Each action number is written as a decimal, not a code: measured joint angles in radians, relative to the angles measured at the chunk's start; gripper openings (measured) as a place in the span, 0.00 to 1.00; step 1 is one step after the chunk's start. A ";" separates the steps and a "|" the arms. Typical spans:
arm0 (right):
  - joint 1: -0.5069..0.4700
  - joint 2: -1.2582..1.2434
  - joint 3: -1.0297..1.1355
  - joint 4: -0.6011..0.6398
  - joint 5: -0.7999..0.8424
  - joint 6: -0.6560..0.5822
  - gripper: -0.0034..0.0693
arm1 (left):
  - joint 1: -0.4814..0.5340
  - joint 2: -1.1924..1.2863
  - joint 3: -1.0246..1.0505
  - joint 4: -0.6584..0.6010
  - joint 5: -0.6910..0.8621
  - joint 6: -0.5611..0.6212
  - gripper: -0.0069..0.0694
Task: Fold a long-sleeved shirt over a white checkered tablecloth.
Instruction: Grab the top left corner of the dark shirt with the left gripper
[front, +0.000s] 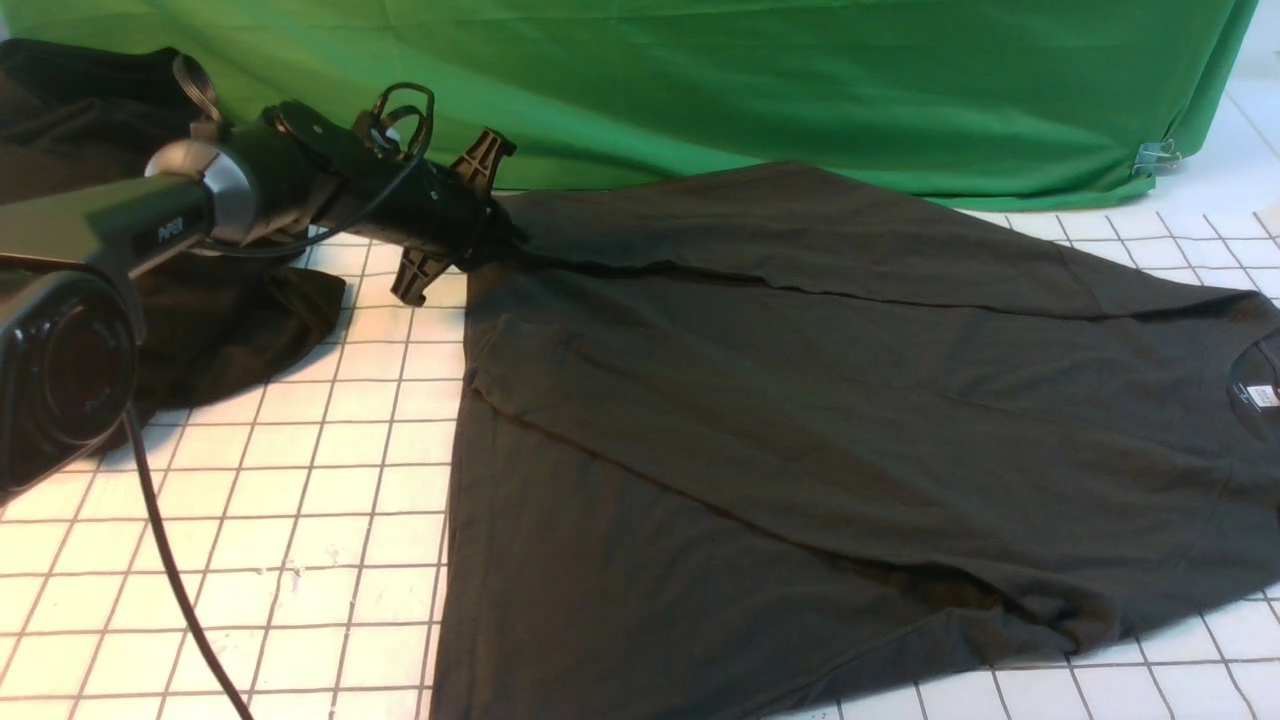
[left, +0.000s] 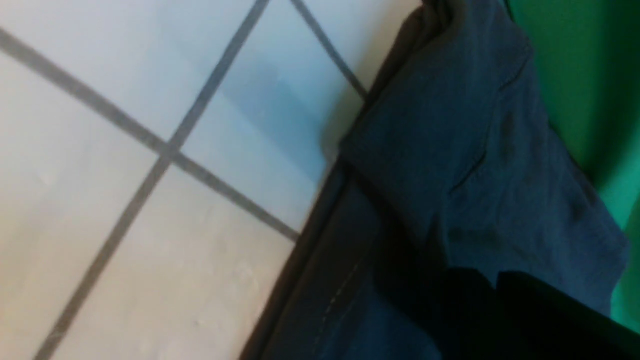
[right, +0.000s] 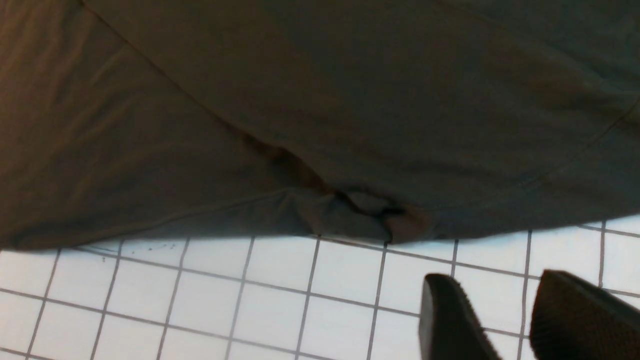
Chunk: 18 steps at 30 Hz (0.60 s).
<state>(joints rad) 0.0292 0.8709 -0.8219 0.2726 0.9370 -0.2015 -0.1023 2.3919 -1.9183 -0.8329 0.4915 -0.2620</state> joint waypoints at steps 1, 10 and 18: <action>0.000 0.000 0.000 0.000 -0.001 0.000 0.38 | 0.000 0.000 0.000 -0.002 -0.002 0.000 0.29; 0.000 0.000 0.000 0.001 -0.003 0.000 0.38 | -0.001 0.001 0.000 -0.002 -0.011 -0.001 0.59; 0.000 0.000 0.000 0.001 -0.021 0.000 0.38 | -0.001 0.024 0.000 -0.009 -0.050 -0.046 0.60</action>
<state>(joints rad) 0.0292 0.8709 -0.8219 0.2735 0.9162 -0.2015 -0.1033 2.4160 -1.9183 -0.8415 0.4411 -0.3076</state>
